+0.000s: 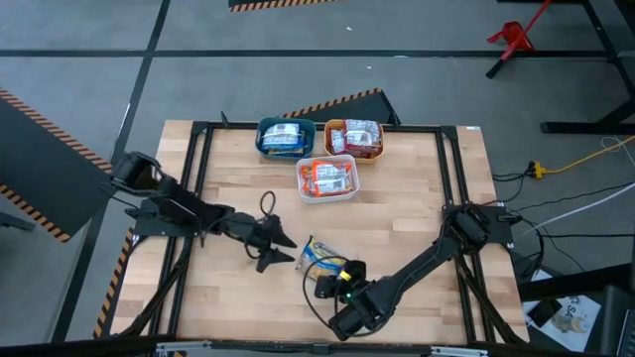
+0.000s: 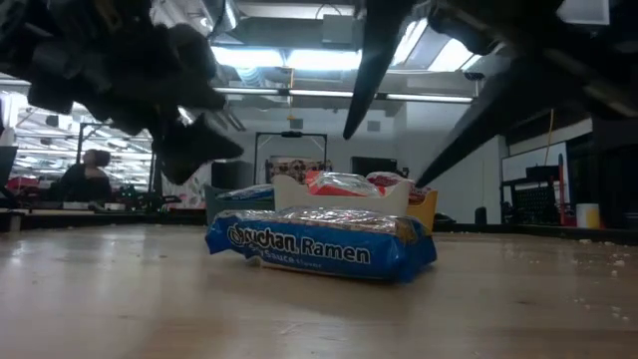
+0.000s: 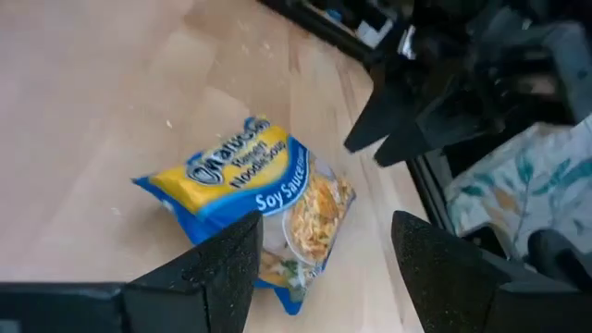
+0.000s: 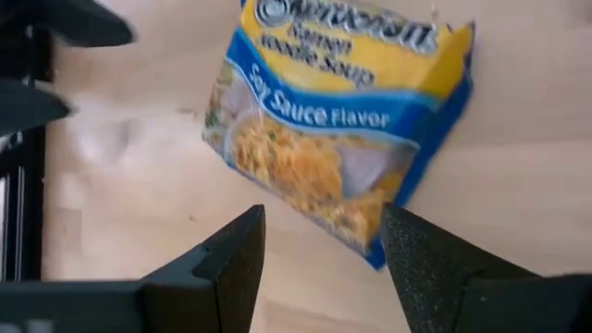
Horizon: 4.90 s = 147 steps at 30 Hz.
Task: Sort Maruchan noodles
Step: Put the blue noodle pack into the blue bin
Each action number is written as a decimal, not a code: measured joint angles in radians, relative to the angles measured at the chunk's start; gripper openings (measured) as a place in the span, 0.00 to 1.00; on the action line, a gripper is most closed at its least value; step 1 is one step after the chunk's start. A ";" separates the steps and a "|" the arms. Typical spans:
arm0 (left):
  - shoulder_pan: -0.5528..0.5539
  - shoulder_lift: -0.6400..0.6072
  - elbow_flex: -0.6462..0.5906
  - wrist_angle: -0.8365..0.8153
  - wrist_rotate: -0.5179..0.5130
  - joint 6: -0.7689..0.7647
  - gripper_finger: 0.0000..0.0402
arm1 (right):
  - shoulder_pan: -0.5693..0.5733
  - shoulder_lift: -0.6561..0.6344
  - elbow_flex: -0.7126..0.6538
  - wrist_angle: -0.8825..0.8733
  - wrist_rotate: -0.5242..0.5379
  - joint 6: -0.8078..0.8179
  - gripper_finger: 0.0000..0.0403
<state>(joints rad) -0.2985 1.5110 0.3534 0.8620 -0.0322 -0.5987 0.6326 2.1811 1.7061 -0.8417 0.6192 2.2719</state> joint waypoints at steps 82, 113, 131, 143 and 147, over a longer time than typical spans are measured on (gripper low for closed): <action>0.093 0.318 0.126 -0.143 0.165 0.017 0.50 | -0.019 0.018 0.005 0.018 -0.140 0.045 0.50; 0.097 0.315 0.126 -0.142 0.152 -0.079 0.50 | 0.005 -0.020 -0.213 0.388 0.072 0.104 0.50; 0.102 0.314 0.126 -0.141 0.110 -0.121 0.50 | 0.030 -0.059 -0.231 0.468 0.076 0.105 0.50; 0.104 0.167 0.119 -0.352 0.222 -0.229 0.50 | 0.055 -0.127 -0.231 0.383 0.026 0.100 0.50; 0.105 0.011 0.122 -0.413 0.082 -0.176 0.50 | 0.076 -0.147 -0.230 0.293 0.012 0.112 0.50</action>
<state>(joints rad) -0.1936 1.5224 0.4758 0.4487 0.0500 -0.7748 0.7086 2.0343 1.4761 -0.5486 0.6310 2.3838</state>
